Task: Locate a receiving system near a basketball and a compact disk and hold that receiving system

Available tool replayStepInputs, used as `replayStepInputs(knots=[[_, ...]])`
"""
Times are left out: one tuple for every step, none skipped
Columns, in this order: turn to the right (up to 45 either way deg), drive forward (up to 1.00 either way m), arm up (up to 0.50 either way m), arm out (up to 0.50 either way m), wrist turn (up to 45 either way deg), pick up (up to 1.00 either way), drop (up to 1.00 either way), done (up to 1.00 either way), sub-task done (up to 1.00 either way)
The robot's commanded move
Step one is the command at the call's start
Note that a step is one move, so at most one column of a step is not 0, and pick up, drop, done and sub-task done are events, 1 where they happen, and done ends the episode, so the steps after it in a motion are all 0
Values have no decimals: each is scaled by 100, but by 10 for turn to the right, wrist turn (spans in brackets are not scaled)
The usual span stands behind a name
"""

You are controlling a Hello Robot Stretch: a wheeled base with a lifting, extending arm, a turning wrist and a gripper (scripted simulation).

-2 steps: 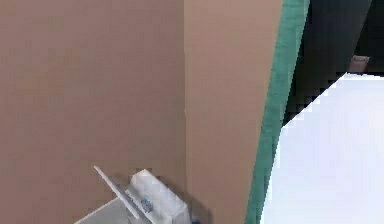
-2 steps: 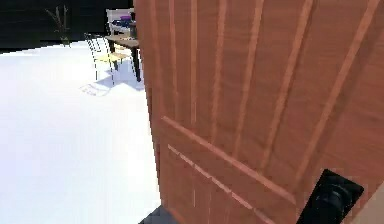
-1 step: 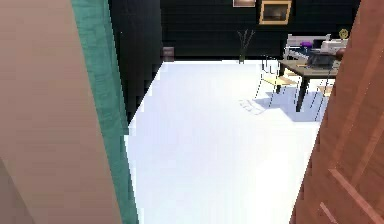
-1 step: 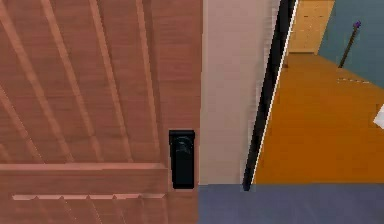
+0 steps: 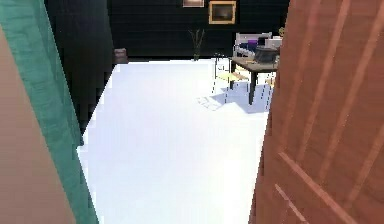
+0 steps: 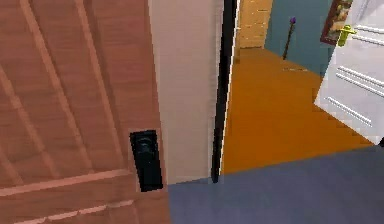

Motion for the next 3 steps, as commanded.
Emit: replayStepInputs(knots=[[0,100,0,0,0,0,0,0,0],[90,0,0,0,0,0,0,0,0],[0,5,0,0,0,0,0,0,0]])
